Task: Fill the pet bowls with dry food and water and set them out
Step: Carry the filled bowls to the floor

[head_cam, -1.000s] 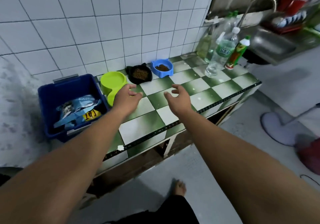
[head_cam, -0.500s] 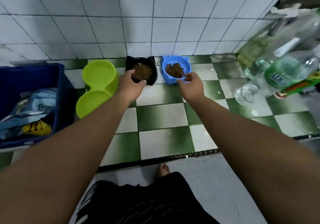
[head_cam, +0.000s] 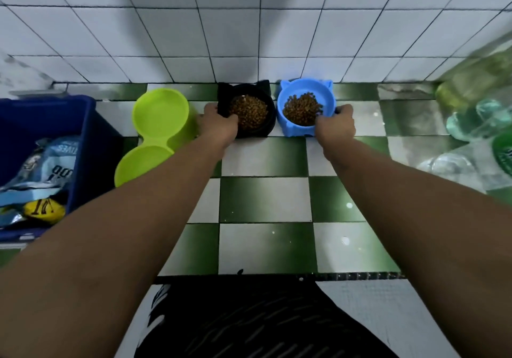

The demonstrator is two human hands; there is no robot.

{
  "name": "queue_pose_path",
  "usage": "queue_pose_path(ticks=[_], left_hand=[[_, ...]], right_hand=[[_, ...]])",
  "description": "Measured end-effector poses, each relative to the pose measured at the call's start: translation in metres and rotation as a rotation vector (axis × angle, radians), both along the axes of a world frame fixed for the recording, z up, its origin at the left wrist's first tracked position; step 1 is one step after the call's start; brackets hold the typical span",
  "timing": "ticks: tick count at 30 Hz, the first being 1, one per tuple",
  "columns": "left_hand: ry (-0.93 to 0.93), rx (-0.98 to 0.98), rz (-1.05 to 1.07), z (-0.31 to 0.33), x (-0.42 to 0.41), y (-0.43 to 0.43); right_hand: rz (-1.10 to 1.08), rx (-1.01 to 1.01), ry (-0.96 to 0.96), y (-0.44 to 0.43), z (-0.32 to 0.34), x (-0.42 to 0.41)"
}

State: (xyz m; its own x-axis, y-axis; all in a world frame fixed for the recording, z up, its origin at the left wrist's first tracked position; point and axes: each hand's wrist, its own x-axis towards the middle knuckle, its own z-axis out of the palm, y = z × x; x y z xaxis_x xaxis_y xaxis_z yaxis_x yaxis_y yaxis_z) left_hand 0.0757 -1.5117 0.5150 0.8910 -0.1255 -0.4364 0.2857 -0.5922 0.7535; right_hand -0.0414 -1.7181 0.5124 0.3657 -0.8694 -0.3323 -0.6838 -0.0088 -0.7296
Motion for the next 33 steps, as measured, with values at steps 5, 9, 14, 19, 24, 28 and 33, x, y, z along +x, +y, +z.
queue_pose_path(ticks=[5,9,14,19,24,28,33], left_hand=[[-0.011,-0.092,0.020,-0.001,-0.001,-0.008],[0.027,-0.103,-0.047,0.005,-0.001,-0.007],[0.000,-0.098,-0.077,0.009,-0.008,0.003],[-0.012,-0.132,-0.044,0.018,-0.024,0.009],[-0.024,-0.191,0.003,0.024,-0.040,0.026],[-0.039,-0.262,0.048,0.039,-0.057,0.053],[-0.109,-0.248,0.084,0.056,-0.068,0.126]], right_hand=[[0.008,0.095,-0.147,-0.002,0.007,-0.014],[0.006,0.225,-0.176,-0.004,0.014,-0.030],[-0.054,0.298,-0.233,-0.004,0.017,-0.046],[-0.024,0.292,-0.222,0.000,0.028,-0.061],[0.036,0.269,-0.262,0.015,0.045,-0.074],[0.104,0.245,-0.273,0.033,0.059,-0.086],[0.176,0.245,-0.326,0.072,0.076,-0.108]])
